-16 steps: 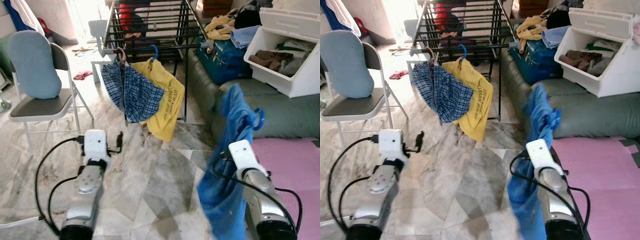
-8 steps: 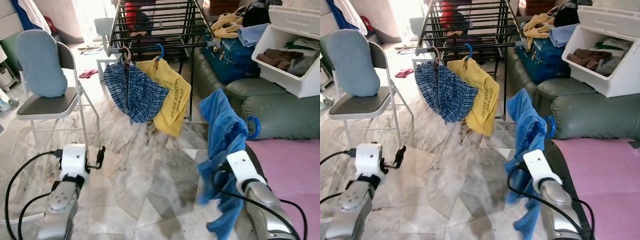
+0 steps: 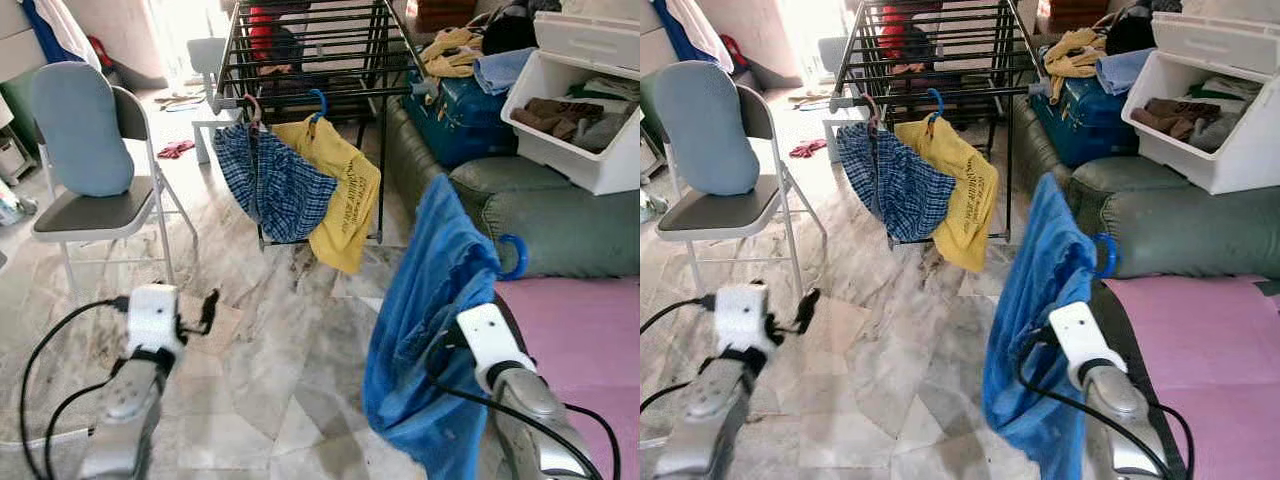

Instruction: Hang hanger

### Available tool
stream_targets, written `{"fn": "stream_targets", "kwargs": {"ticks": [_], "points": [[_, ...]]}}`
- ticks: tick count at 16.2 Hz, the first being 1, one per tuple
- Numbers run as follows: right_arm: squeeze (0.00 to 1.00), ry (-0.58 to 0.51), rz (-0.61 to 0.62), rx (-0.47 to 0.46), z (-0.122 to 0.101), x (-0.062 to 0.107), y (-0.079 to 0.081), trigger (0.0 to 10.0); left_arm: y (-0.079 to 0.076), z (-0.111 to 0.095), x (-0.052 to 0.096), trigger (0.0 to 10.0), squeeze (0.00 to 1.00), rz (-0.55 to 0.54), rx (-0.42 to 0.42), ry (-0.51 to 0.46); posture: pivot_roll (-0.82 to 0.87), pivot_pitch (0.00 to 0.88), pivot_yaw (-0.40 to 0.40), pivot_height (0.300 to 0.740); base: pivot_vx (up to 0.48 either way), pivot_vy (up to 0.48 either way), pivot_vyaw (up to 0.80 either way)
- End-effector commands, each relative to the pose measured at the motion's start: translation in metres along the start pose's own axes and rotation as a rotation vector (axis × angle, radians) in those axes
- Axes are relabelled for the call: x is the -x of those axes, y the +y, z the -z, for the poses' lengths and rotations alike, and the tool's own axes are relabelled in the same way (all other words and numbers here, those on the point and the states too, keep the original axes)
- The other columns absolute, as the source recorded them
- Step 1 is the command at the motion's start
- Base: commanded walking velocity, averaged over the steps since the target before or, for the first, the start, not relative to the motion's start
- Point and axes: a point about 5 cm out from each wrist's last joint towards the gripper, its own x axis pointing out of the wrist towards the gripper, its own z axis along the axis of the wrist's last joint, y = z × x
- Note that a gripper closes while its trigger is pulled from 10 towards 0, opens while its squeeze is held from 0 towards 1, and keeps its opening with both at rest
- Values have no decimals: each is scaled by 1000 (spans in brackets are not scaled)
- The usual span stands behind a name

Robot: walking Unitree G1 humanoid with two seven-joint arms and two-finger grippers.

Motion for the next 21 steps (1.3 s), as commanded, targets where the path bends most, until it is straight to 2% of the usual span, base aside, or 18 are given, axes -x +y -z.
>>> {"fn": "stream_targets", "kwargs": {"ticks": [1,3,6,10,21], "points": [[0,-63,-8,7,-16,-2,3,10000,-1,0,-2,10000,0,12,14,3,-127,0,60,740,270,0,0],[0,-54,-2,12,-16,-3,0,10000,-4,0,-2,10000,0,32,16,-3,-127,0,55,740,304,0,0],[0,-34,8,27,-13,-5,-4,10000,-1,1,0,10000,0,19,19,2,-120,0,46,740,465,0,0],[0,-25,-24,41,-13,-9,3,10000,-2,0,-3,10000,0,29,22,-6,-115,0,34,740,469,0,0],[0,-17,-26,47,-12,-12,5,10000,-10,-1,-7,10000,0,54,33,-5,-118,0,41,740,467,0,0]]}}
